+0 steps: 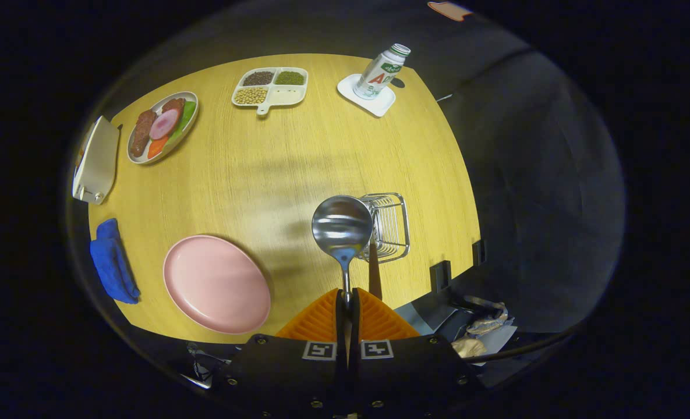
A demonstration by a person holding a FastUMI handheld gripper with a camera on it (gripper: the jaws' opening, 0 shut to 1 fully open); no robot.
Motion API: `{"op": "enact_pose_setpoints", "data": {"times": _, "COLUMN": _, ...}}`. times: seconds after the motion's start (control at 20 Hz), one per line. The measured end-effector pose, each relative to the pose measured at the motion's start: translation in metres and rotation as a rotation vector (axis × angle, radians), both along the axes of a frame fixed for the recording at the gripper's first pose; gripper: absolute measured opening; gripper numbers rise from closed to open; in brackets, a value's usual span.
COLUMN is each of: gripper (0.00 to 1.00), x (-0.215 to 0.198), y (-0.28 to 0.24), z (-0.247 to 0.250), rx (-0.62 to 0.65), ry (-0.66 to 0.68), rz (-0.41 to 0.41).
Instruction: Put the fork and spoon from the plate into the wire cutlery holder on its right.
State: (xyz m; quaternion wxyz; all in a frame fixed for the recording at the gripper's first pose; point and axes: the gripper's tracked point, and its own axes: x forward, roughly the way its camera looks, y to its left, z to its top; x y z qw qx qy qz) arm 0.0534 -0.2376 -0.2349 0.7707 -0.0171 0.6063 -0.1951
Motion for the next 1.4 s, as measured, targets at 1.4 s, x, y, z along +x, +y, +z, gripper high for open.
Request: {"op": "enact_pose_setpoints", "data": {"times": 1.4, "gripper": 0.01, "x": -0.006, "y": -0.072, "z": -0.058, "rx": 0.149, "ry": 0.28, "rz": -0.021}}
